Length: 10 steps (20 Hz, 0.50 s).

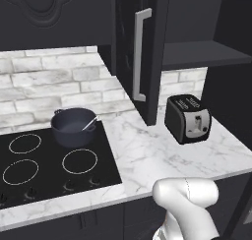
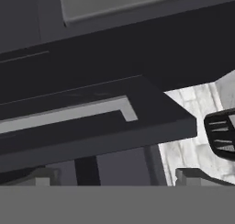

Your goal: Open the cabinet and move the ladle to the pot. Then close the cabinet.

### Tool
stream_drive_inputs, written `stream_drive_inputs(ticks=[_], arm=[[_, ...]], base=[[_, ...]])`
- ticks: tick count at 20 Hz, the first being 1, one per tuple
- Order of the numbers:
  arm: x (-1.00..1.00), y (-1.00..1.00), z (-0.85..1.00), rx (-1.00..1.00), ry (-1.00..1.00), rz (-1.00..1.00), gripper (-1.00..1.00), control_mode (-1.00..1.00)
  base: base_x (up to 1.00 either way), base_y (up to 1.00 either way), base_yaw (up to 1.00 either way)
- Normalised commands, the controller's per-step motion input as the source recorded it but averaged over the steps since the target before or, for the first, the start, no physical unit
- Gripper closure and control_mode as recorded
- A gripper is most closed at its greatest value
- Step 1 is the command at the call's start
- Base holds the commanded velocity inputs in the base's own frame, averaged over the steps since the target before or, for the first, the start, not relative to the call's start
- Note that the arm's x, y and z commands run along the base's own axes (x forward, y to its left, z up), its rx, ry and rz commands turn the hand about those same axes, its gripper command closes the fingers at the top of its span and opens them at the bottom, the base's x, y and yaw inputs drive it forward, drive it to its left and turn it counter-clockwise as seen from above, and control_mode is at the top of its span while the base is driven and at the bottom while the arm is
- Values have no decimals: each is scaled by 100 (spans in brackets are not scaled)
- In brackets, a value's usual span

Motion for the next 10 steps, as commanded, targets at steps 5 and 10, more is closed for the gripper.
stream_drive_inputs(ticks=[5, 10], arm=[[52, -42, -20, 1, -3, 0, -100, -100], [52, -45, -10, 1, -6, 0, -100, -100]], base=[[0, 0, 0], [0, 0, 0]])
